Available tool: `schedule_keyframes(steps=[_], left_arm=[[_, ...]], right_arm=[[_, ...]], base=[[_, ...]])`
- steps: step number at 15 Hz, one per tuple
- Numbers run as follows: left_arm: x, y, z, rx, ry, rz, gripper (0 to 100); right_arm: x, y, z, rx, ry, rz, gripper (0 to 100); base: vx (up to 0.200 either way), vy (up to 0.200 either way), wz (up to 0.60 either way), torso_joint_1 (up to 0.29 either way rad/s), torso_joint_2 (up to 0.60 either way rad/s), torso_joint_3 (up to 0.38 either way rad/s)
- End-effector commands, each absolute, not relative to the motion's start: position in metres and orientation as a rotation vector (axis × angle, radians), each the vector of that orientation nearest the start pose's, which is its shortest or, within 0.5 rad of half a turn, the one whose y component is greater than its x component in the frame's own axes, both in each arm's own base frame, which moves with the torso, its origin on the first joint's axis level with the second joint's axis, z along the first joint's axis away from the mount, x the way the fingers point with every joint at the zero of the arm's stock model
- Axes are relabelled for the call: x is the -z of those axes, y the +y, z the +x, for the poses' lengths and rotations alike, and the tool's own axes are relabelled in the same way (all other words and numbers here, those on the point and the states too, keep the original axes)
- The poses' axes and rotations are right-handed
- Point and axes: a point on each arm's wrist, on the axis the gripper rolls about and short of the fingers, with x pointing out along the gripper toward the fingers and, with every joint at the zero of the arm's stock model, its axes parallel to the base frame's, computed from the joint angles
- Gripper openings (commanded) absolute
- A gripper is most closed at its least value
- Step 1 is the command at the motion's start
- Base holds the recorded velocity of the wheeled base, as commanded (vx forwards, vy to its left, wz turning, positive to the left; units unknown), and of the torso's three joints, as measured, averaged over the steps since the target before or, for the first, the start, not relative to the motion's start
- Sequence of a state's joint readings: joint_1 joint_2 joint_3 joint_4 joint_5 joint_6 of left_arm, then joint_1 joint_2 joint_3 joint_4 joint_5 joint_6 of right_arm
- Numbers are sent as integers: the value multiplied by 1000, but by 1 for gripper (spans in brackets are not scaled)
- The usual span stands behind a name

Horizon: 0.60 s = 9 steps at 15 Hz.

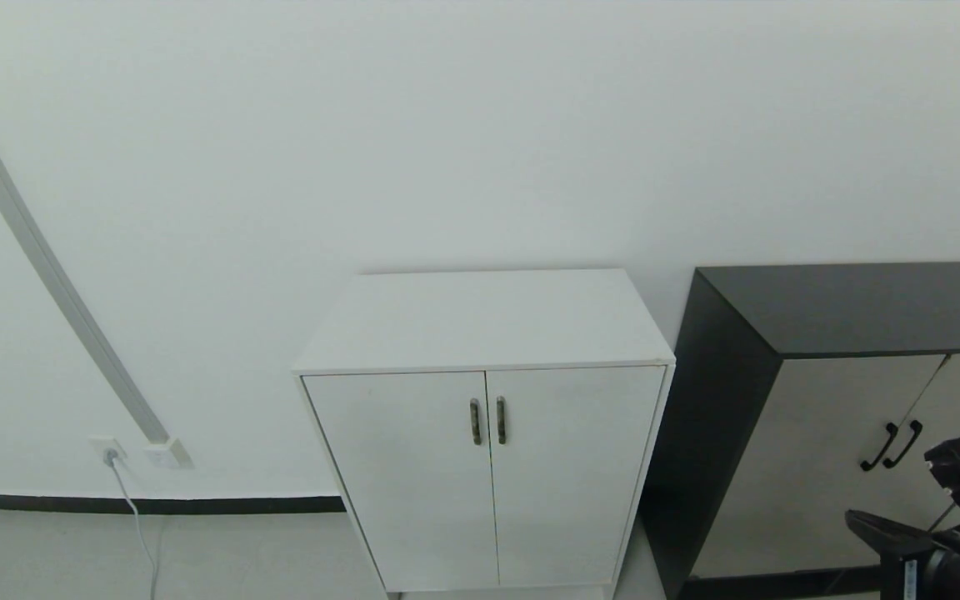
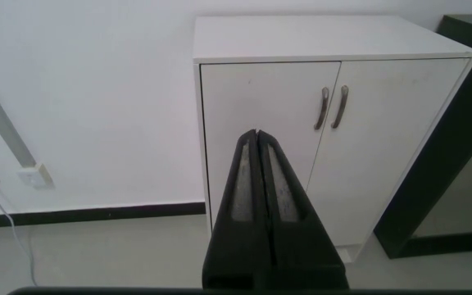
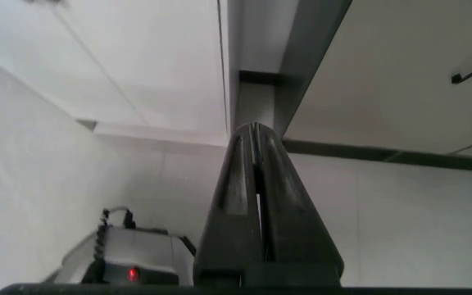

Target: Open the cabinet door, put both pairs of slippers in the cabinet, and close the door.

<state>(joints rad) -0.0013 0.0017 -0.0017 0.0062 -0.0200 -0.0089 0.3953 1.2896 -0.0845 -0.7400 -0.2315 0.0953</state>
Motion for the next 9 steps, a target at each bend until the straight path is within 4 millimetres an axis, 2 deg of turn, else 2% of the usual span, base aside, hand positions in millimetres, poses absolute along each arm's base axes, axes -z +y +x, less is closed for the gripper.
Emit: schedule_keyframes(steps=[1,4,9], left_arm=[[-75,0,-23,21,6,-11,0],[-75,0,-23,21,6,-11,0],[-75,0,-23,21,6,-9,0]], right_arm=[[-102,47,123,-148,456,-56,0],[-99,43,113,-144,454,-56,0],[-108,27,92,-67,374,-22,0]], base=[[0,0,0,0,0,0],[0,0,0,0,0,0],[0,0,0,0,0,0]])
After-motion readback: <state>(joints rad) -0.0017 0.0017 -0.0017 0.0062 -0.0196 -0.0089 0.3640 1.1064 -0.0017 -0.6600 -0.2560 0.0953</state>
